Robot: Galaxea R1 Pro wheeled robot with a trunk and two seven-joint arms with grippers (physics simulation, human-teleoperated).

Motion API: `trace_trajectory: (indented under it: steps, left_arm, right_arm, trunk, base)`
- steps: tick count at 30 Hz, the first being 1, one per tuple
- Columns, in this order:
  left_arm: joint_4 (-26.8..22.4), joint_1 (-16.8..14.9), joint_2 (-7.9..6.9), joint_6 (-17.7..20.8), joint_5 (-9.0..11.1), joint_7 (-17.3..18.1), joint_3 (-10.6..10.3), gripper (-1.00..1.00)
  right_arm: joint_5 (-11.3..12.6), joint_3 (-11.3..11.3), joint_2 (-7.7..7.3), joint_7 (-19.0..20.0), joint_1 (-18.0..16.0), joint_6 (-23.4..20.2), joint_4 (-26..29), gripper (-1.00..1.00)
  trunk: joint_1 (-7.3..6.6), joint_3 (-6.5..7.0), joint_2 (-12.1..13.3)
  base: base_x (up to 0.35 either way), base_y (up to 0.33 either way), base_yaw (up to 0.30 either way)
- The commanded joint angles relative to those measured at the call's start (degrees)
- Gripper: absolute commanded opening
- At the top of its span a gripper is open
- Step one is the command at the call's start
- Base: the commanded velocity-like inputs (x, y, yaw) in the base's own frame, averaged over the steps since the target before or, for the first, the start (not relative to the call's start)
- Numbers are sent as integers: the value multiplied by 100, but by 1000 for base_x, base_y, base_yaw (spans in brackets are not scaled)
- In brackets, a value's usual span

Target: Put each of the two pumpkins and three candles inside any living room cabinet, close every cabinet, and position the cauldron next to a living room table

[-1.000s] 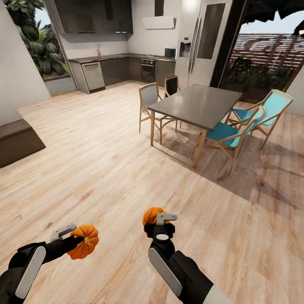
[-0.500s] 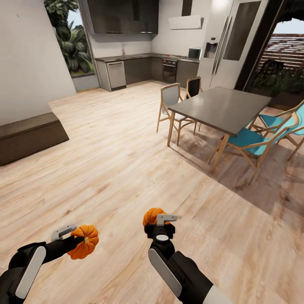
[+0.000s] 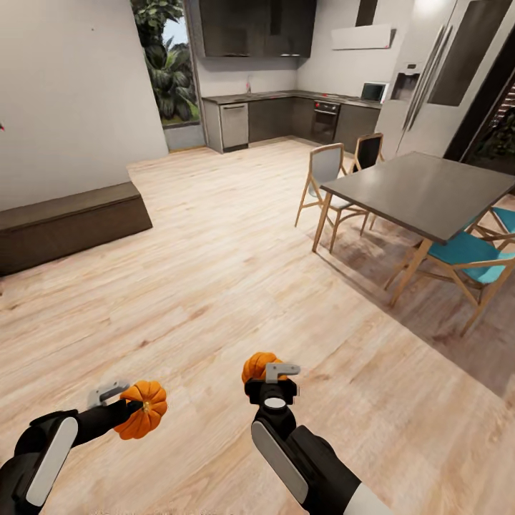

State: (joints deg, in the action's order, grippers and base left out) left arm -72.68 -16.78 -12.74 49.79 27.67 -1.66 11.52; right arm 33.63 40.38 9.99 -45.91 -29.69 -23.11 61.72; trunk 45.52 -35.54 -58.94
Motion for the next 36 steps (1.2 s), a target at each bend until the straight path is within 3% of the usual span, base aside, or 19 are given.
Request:
trace_trajectory:
  steps: [1, 12, 31, 36]
  left_arm:
    - [-1, -1, 0, 1, 20, 1, 0, -100]
    - [-1, -1, -1, 22, 20, -1, 1, -100]
    - [-1, -1, 0, 8, 28, 3, 1, -100]
    - [-1, -1, 0, -3, 28, 0, 0, -100]
  right_arm:
    - [-14, 1, 1, 3, -1, 8, -3, -100]
    - [-31, 155, 1, -6, -1, 17, -3, -100]
    - [-31, 165, 1, -5, -1, 17, -3, -100]
    - [-39, 299, 1, -6, -1, 23, -3, -100]
  trunk:
    - [0, 0, 0]
    - [0, 0, 0]
    - [0, 0, 0]
    - [0, 0, 0]
  base:
    - [1, 0, 293]
    - [14, 36, 293]
    - [210, 161, 293]
    - [13, 9, 293]
